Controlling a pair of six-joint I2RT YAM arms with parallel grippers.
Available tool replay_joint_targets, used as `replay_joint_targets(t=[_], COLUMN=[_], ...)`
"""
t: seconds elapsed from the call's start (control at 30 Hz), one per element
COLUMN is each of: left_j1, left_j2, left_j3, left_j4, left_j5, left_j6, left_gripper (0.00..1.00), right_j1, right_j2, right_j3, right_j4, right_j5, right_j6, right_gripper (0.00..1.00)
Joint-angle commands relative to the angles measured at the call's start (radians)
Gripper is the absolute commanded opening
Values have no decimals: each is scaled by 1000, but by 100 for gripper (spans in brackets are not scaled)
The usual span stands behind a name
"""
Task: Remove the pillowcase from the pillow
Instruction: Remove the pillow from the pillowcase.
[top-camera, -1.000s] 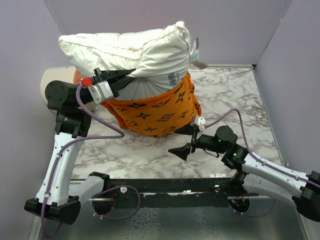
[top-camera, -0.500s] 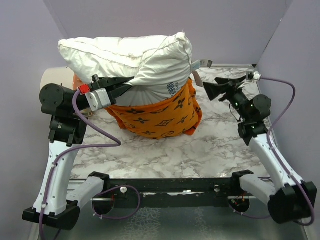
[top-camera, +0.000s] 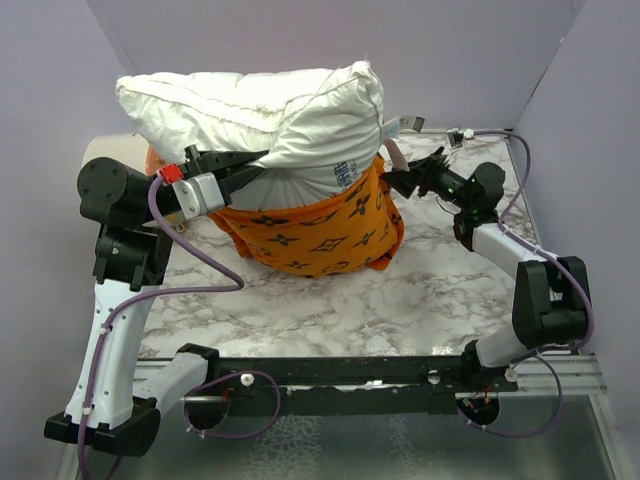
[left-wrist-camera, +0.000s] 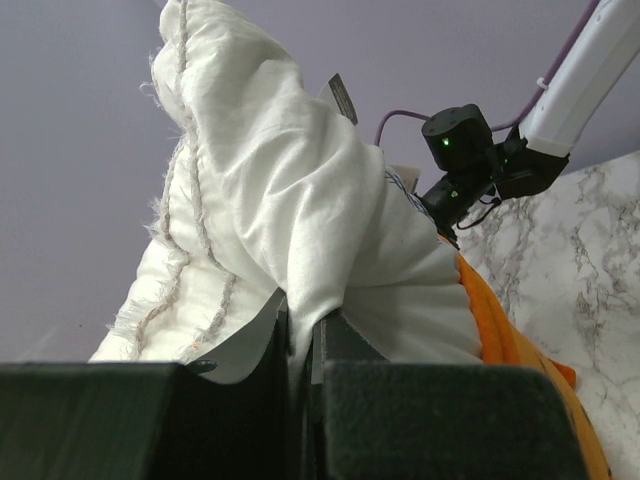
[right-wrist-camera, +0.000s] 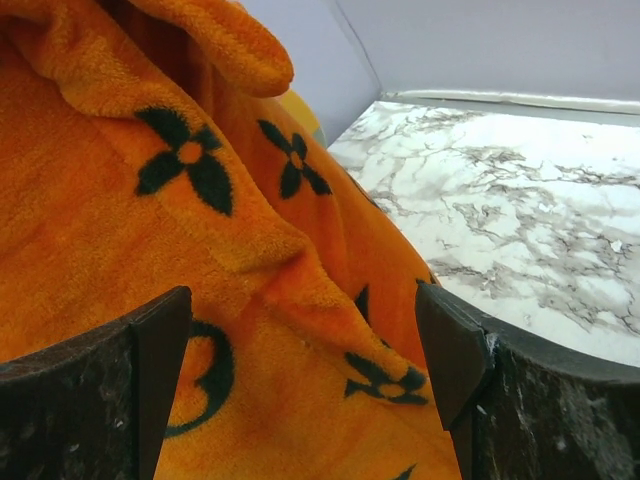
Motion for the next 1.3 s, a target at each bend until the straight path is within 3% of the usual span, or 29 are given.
replay_joint_targets(t=[0.0, 0.17, 0.23, 0.33, 0.47, 0.53, 0.77, 0.87, 1.0, 1.17, 1.27], left_j1=[-5, -5, -5, -5, -5, -4, -5, -6, -5, -5, -5], left_j2=[-11, 0, 4, 7, 15, 18, 22, 22, 1, 48, 75], left_j3=[63, 81, 91, 94, 94, 93, 81, 70, -2, 12, -14], left_j4=[89, 83, 72, 62, 54, 55, 53, 63, 97, 217, 400], left_j5=[-38, -39, -44, -55, -70, -83, -160, -199, -236, -392, -460], left_j6=[35, 36, 44, 66, 115, 136, 311, 390, 618, 686, 737], left_gripper=[0, 0, 0, 0, 0, 0, 0, 0, 0, 0, 0], right_j1=[13, 37, 45, 48, 47, 46, 32, 21, 31, 33, 35], right_j2=[83, 185, 215, 243, 244, 243, 226, 185, 91, 10, 15], right_j3=[43, 95, 105, 81, 31, 2, -140, -213, -278, -405, -459], right_j4=[78, 124, 201, 349, 378, 403, 502, 423, 145, 54, 59], right_j5=[-87, -105, -137, -179, -160, -149, -103, -25, 126, 291, 312], right_j6=[-12, 5, 54, 155, 187, 198, 257, 224, 89, 24, 17], right_gripper=[91, 90, 84, 62, 16, 2, 1, 1, 1, 1, 1])
